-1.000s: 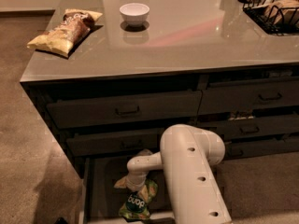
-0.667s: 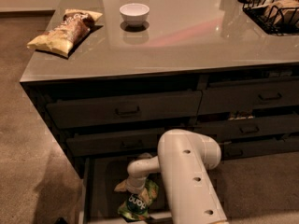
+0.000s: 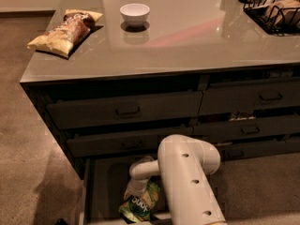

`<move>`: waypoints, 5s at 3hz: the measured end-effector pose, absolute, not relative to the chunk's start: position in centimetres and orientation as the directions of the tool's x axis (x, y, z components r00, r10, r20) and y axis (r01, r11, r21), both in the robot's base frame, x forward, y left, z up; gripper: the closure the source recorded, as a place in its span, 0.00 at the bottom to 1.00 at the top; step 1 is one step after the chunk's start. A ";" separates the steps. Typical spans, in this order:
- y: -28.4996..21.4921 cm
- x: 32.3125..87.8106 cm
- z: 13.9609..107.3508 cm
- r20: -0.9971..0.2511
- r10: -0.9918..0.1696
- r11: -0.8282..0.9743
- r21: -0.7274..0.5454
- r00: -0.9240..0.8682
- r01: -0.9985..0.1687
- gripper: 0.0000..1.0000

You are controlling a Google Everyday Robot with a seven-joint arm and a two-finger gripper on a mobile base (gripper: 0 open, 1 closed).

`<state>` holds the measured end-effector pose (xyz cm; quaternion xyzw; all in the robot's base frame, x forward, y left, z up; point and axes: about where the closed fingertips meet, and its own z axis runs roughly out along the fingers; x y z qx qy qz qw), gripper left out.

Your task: Pick green rice chip bag from bottom drawer and place on counter

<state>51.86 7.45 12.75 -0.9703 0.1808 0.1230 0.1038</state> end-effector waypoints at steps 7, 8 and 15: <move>1.9 49.1 38.3 -0.005 -0.176 -0.469 -0.879 0.984 -0.088 1.00; -2.0 49.6 45.0 0.061 -0.167 -0.472 -0.881 0.984 -0.025 1.00; -2.9 54.3 85.2 0.378 0.009 -0.336 -0.871 0.926 0.359 1.00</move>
Offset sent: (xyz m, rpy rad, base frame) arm 0.0177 0.0106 0.0702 0.4974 -0.1085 -0.0276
